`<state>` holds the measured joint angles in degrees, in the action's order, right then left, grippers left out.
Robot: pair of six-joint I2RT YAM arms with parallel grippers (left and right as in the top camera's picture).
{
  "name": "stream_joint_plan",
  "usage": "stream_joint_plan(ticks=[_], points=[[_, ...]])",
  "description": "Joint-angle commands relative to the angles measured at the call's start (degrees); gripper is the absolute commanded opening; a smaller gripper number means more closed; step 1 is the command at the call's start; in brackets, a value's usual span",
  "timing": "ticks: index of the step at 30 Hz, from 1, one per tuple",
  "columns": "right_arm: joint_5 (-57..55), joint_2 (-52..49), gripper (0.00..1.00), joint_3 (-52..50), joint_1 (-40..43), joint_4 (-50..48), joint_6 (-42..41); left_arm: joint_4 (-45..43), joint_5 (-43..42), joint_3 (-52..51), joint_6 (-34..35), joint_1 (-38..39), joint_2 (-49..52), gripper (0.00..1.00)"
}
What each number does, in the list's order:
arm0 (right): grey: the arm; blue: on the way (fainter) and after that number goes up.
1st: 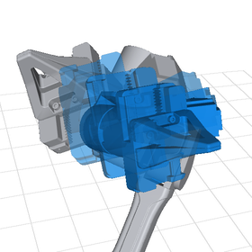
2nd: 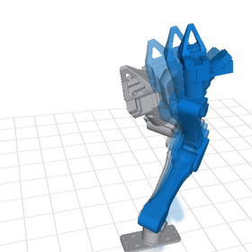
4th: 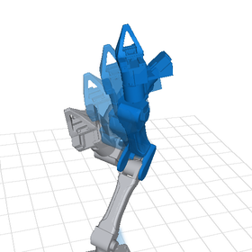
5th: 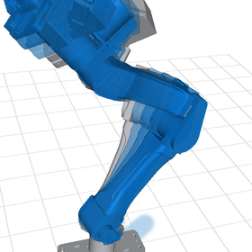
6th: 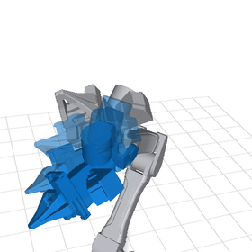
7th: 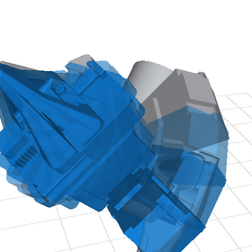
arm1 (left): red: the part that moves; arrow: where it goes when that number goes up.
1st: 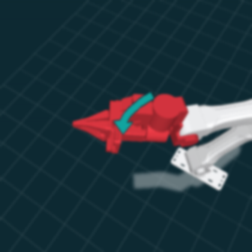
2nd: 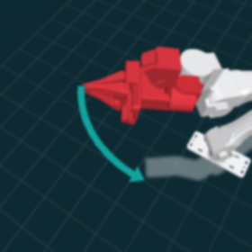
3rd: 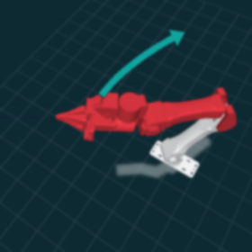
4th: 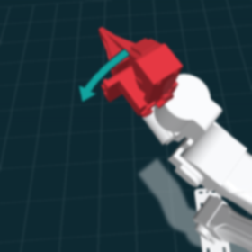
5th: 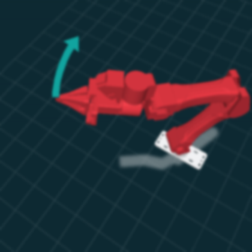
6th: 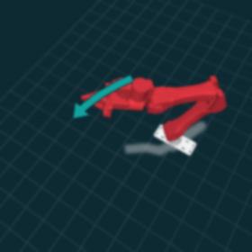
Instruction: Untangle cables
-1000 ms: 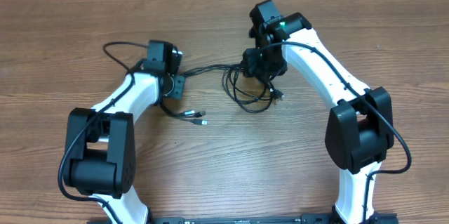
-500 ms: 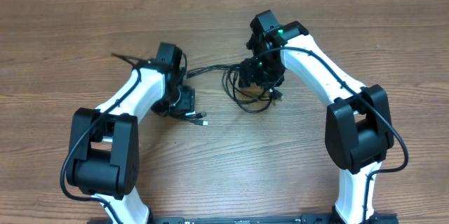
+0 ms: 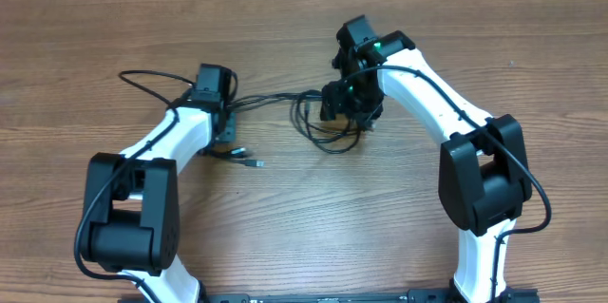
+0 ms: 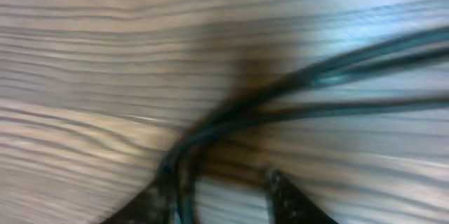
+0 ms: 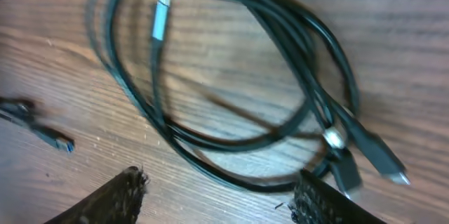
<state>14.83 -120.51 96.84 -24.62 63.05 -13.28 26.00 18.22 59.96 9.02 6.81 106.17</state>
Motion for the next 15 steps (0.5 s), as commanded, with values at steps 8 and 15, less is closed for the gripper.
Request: stream_joint_plan(ticks=[8,15], points=[[0.48,0.42,0.72,-3.89,-2.67,-2.67,-0.17,2.03,-7.41,6.47,-3.91,-5.88,2.47,0.76],[0.24,0.42,0.72,-3.89,-2.29,-3.93,-0.17,18.03,-27.5,23.26,-3.67,-3.91,2.45,0.8]])
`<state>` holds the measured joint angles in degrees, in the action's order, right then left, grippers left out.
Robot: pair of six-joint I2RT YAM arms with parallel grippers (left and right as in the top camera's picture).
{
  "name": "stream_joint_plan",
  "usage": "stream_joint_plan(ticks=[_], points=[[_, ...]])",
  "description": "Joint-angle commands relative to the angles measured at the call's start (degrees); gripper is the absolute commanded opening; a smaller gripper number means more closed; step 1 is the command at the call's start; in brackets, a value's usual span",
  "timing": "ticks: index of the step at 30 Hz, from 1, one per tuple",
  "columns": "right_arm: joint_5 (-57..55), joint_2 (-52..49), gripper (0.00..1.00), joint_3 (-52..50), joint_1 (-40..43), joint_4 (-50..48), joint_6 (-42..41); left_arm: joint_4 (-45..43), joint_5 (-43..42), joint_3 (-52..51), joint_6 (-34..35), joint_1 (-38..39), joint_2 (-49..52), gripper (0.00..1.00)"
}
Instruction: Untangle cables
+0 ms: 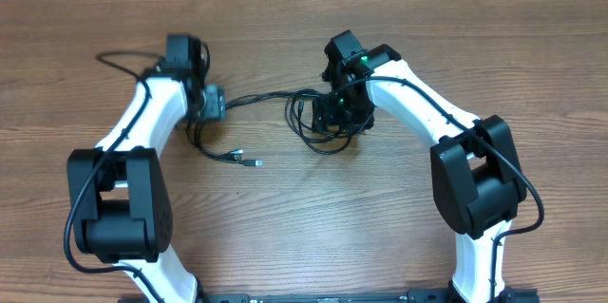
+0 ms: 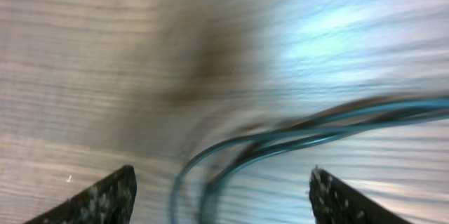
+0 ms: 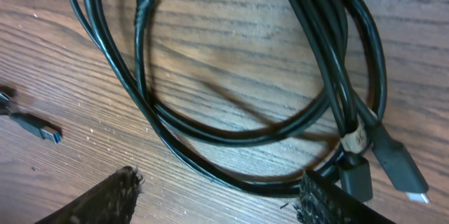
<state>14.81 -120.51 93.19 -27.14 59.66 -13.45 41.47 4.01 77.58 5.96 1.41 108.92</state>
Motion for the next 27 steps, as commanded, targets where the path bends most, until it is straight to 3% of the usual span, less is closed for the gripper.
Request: stream_joint_plan(ticks=[1,6,8,10,16,27], points=[[0.28,0.42,0.72,-0.24,0.57,-0.94,-0.04,3.93,-16.2,6.73,-0.57,2.14,-0.31,0.81],[0.28,0.42,0.75,-0.24,3.08,-2.86,-1.77,5.4,-19.06,5.86,2.58,6.62,-0.28,0.82],[0.28,0.42,0.84,-0.24,4.63,-3.82,-1.77,4.44,-18.99,4.26,2.78,8.92,-0.28,0.83],[0.28,0.42,0.9,-0.24,6.38,-4.35,-2.84,2.19,-18.84,2.38,3.54,11.26,-0.28,0.82],[0.28,0.42,0.93,-0.24,10.93,-2.95,-3.23,-6.45,-13.46,-2.64,9.2,17.09,-0.28,0.84],[0.07,0.42,0.97,-0.24,12.72,0.35,-2.82,-17.57,-5.86,-8.85,10.45,20.74,-0.26,0.69]])
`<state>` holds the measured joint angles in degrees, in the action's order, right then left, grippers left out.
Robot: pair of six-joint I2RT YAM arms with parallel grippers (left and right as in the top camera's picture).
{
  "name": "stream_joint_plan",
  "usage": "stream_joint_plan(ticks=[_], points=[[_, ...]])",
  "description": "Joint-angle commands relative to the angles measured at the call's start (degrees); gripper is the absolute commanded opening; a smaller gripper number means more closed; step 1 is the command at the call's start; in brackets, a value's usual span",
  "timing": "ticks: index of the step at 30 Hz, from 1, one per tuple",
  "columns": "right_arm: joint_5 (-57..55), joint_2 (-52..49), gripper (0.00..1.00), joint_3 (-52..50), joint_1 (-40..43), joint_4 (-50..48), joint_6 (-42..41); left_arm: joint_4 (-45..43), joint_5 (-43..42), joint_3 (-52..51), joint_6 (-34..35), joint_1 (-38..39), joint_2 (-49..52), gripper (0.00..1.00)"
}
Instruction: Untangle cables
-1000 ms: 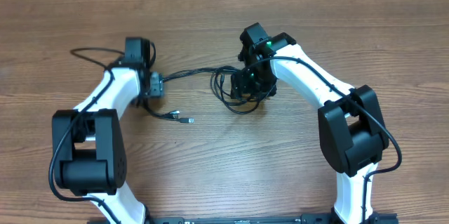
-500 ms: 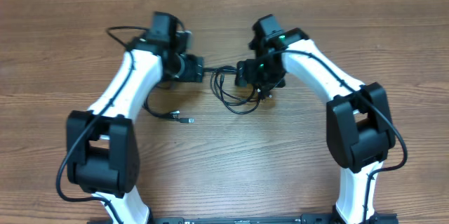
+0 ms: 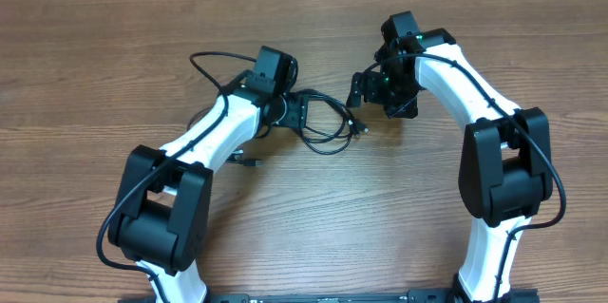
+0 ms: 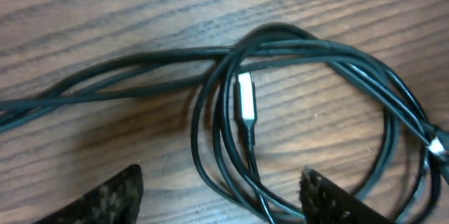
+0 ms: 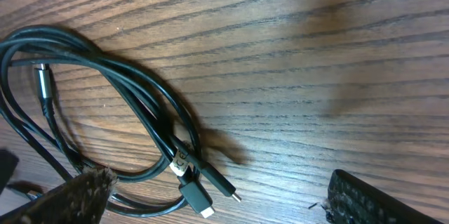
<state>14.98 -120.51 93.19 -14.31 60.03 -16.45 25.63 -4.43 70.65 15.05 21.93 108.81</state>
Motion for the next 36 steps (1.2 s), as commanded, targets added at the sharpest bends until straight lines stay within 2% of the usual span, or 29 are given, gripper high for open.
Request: stream_joint_plan(ticks=[1,3,5,16,20,24,26,29,30,36], points=[[-0.11,0.42,0.97,-0.24,-0.15,0.07,0.17,-2.49,2.54,-2.45,1.66,0.22,-0.15,0.69],[-0.11,0.42,0.98,-0.24,-0.2,0.24,0.17,-3.63,2.56,-3.17,1.73,0.24,-0.15,0.68],[-0.11,0.42,0.98,-0.26,-0.31,0.5,0.17,-4.74,2.54,-3.63,1.7,0.22,-0.09,0.61],[-0.02,0.42,0.98,-0.35,-1.11,2.47,0.15,-8.33,2.47,-3.87,1.73,0.22,2.82,0.61],[0.15,0.42,0.98,-1.44,-1.97,2.25,0.15,-9.16,2.05,-3.85,1.66,0.15,3.39,0.5],[0.13,0.42,0.98,-3.56,-2.36,1.31,0.15,-10.19,2.12,-3.87,0.15,-0.17,3.39,0.49],[0.13,0.42,0.99,-4.63,-2.47,0.46,0.15,-10.67,2.14,-3.87,0.11,-0.2,3.39,0.42],[0.15,0.42,0.99,-5.99,-2.54,-0.94,0.15,-10.71,2.08,-3.87,-1.9,-0.2,3.39,0.2],[0.2,0.42,1.0,-6.54,-2.58,-1.2,0.13,-10.62,1.99,-3.87,-2.14,-0.2,3.39,0.17],[3.78,0.42,1.0,-8.24,-2.69,0.33,0.15,-10.64,-0.57,-3.87,-8.74,-0.26,3.39,0.15]])
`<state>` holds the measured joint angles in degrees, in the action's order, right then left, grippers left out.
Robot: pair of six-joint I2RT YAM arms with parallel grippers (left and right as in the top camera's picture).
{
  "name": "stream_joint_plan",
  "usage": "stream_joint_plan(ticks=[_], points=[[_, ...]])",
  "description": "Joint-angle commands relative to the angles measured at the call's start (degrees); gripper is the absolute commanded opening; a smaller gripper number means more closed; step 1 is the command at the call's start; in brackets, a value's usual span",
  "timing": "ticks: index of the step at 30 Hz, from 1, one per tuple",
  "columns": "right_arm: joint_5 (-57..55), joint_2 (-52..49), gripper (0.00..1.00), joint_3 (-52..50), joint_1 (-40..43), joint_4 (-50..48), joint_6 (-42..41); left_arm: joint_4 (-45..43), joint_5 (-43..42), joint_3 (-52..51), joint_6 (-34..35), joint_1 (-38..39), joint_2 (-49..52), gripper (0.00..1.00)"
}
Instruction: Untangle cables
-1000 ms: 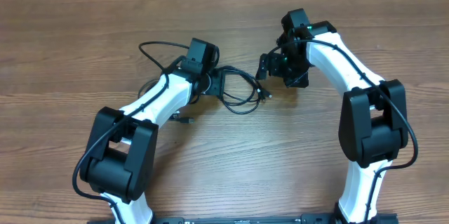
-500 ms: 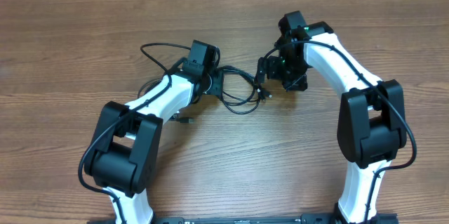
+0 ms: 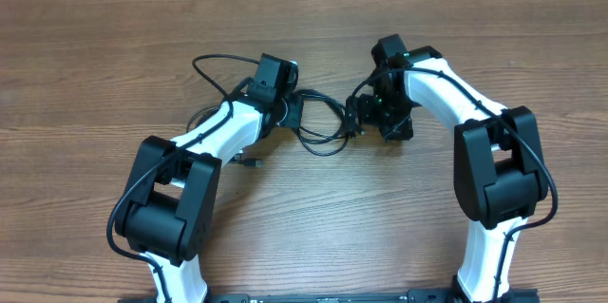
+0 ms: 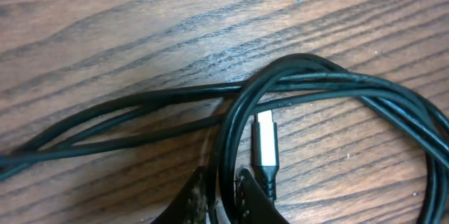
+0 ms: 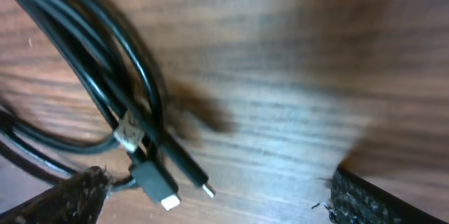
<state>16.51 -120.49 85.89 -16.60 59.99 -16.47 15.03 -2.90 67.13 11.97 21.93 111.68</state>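
Black cables (image 3: 323, 130) lie in a tangled coil mid-table. In the left wrist view two strands of the coil (image 4: 231, 122) run between the fingers, and my left gripper (image 4: 223, 201) is shut on them; a silver plug (image 4: 264, 137) lies just right of it. In the overhead view the left gripper (image 3: 291, 111) sits at the coil's left edge. My right gripper (image 5: 217, 196) stands open over the coil's right side, where two plug ends (image 5: 172, 182) and a white tag (image 5: 126, 134) show. It is at the right edge (image 3: 366, 115) overhead.
A thin cable loop (image 3: 211, 64) arcs out behind the left arm. A small loose connector (image 3: 250, 161) lies on the wood in front of the left forearm. The wooden table (image 3: 313, 236) spreads all round.
My left gripper was open over the coil's left part and is now lower and shut on two strands. The right gripper, still open, has moved nearer the plug ends.
At first my left gripper was low over the strands left of the coil, the right open above the coil. Then the left stood open farther left. Later it hung open over the coil with the right off to the right. Now the left holds the strands.
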Motion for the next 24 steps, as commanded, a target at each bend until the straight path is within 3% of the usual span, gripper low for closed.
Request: stream_joint_plan(ticks=[1,3,5,14,16,22,24], points=[[2.23,0.39,1.0,-0.96,-0.44,0.37,0.2,-0.07,-2.82,-0.35,-6.67,-0.31,0.52,0.16],[2.25,0.39,1.0,-0.96,-0.44,-0.31,0.17,-0.17,-3.13,-0.35,-7.32,-0.48,0.52,0.24],[2.23,0.39,1.0,-0.96,-0.44,-1.7,0.17,-0.55,-3.04,-0.35,-7.34,-0.61,0.52,0.41],[2.1,0.42,0.97,-0.76,-0.28,-2.67,-0.28,-2.21,-2.69,-0.35,-5.33,-0.96,2.36,0.43],[4.59,0.42,0.96,-0.74,-0.04,-2.21,-0.28,-2.95,-2.93,-0.35,-5.33,-0.96,3.15,0.41],[5.4,0.39,0.94,-0.74,-0.15,-2.64,-0.2,-4.52,-5.27,-0.33,-5.53,-0.96,3.74,0.13],[5.51,0.42,0.87,-0.74,0.02,-2.69,-0.28,-4.42,-7.41,0.09,-5.55,-1.07,3.72,0.05]])
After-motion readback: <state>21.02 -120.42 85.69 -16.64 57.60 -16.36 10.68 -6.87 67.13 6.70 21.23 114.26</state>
